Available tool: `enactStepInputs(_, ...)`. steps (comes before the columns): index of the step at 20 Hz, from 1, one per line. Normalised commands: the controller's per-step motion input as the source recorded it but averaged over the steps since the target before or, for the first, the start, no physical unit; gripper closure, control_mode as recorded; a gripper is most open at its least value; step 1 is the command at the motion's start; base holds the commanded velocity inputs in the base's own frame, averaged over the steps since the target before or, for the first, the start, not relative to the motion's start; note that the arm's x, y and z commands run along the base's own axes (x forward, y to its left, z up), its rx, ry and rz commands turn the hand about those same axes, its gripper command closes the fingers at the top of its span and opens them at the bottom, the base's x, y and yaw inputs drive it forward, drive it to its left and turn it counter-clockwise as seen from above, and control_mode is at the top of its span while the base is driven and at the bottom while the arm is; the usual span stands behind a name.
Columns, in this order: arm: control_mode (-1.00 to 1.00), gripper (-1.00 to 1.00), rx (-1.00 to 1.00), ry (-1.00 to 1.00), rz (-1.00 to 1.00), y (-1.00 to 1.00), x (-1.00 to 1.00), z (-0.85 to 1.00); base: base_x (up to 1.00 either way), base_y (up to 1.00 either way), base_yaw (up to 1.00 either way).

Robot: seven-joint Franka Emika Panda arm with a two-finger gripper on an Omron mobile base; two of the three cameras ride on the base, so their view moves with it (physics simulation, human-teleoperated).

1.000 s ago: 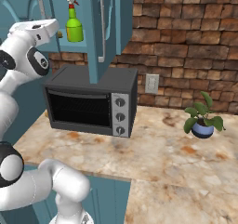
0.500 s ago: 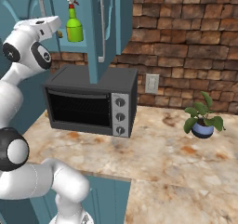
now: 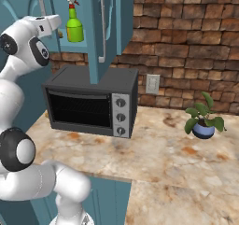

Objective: Pick the sponge and spray from the cabinet and place them on the counter.

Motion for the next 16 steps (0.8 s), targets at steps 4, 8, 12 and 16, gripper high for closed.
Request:
enactStepInputs(4,-1.00,1.00,0.05,0.16,0.00,0.19,0.42,-0.04,0.00,0.00,0.00)
enactStepInputs(8,-1.00,1.00,0.00,0.14,0.00,0.54,0.22,-0.16,0.00,0.00,0.00)
enactStepInputs(12,-1.00,1.00,0.00,0.18,0.00,0.80,0.04,-0.27,0.00,0.00,0.00)
enactStepInputs(16,-1.00,1.00,-0.03,0.16,0.00,0.98,0.00,-0.35,0.00,0.00,0.00)
